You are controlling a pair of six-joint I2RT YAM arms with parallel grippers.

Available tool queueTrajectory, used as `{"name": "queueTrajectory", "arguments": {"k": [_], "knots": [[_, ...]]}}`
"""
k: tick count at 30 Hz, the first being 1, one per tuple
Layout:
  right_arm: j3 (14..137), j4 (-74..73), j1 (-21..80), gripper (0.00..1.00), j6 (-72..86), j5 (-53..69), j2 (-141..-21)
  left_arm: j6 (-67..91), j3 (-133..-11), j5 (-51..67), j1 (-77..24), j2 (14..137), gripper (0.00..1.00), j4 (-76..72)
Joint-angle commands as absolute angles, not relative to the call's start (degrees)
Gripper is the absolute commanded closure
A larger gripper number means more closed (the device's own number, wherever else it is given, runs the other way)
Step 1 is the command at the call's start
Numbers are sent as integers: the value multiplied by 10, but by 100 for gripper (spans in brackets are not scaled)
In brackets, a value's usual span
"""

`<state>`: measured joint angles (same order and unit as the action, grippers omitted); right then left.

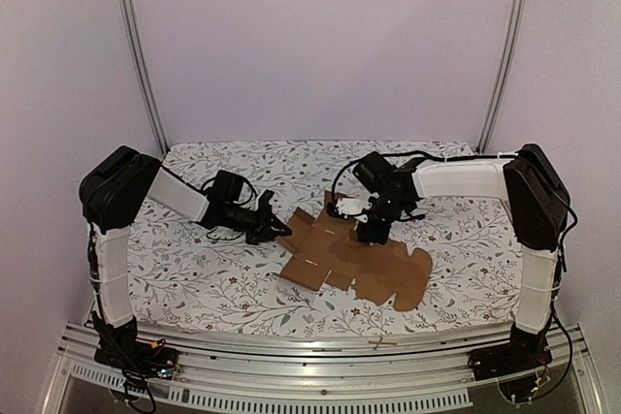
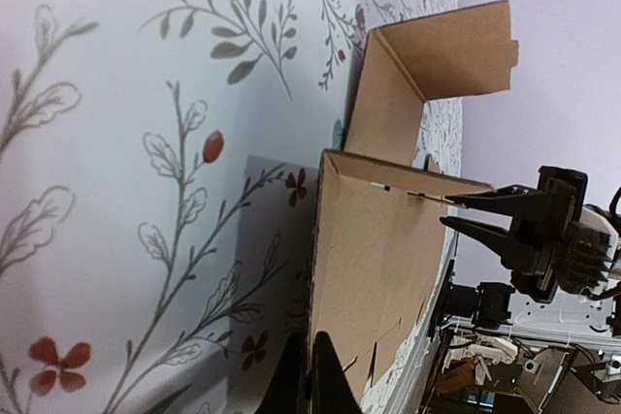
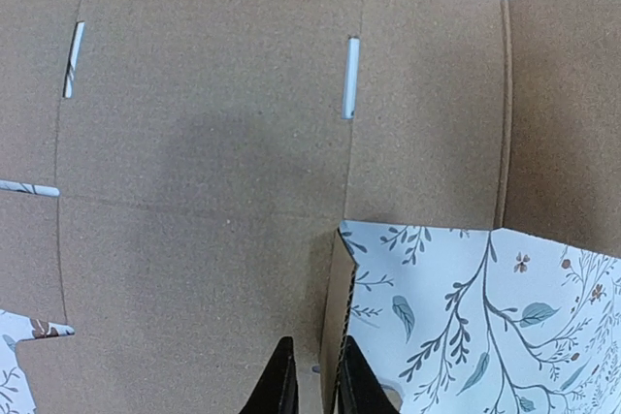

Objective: Fold the paper box

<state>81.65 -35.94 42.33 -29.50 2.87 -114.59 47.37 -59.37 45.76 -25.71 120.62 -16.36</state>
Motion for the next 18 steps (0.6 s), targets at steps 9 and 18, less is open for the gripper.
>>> {"name": "queueTrajectory", "arguments": {"k": [9,18], "knots": [[823,-390,438,95,-268,59,-1165,462,-606,419,-253,1226,100,-138],[816,-409,474,75,-271,102,-1156,463,-606,417,-253,1230,100,-139]]}}
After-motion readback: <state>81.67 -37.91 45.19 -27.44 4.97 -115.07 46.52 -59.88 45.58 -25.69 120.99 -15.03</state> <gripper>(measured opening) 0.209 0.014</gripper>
